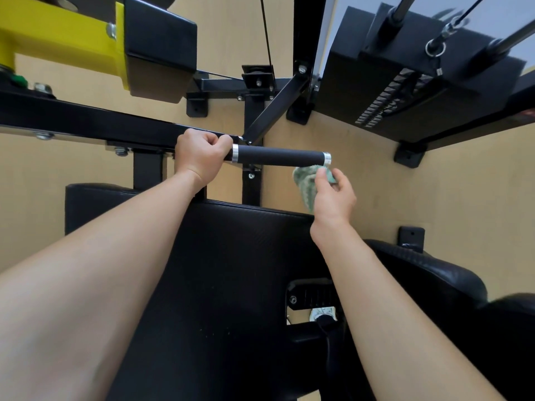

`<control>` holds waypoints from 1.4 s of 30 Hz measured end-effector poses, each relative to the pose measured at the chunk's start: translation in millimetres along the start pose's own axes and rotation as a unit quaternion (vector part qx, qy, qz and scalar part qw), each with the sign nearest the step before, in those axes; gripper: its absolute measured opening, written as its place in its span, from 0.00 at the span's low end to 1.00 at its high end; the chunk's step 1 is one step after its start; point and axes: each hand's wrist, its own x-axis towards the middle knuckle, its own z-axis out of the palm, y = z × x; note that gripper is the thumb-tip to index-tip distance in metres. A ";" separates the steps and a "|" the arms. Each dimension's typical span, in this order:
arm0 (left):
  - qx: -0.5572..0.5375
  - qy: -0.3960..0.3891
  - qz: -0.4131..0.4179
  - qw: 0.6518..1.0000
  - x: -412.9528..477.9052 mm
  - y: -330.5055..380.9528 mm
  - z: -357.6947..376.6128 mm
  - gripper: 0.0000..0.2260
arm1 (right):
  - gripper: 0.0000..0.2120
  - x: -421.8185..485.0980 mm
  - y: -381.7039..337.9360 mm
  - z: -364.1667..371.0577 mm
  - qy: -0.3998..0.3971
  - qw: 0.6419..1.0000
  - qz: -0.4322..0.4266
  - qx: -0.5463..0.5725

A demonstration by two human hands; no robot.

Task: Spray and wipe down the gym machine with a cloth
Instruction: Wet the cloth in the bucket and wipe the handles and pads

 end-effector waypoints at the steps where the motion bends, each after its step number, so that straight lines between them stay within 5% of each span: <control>1: 0.000 0.000 0.000 1.000 -0.2 0.3 -0.2 0.16 | 0.20 0.2 -4.7 3.0 -0.011 0.998 0.039 0.052; 7: -0.009 -0.001 0.001 1.000 -0.2 -0.4 0.0 0.16 | 0.16 -0.9 -16.4 16.5 -0.086 0.920 0.210 0.321; 14: -0.016 -0.004 -0.001 1.000 0.0 -0.9 -0.4 0.16 | 0.18 -27.5 6.3 49.3 -0.207 0.892 0.257 0.309; 24: -0.020 -0.006 0.004 1.000 0.5 -1.6 -0.3 0.15 | 0.20 -14.6 9.3 37.2 -0.139 0.891 0.237 0.360; 32: -0.021 0.002 0.008 1.000 1.0 -0.2 -0.7 0.19 | 0.23 -51.8 21.3 74.4 -0.205 0.825 0.311 0.425; 42: -0.026 -0.004 0.013 1.000 1.7 -3.1 -0.2 0.17 | 0.19 -34.7 5.4 55.1 -0.156 0.842 0.298 0.421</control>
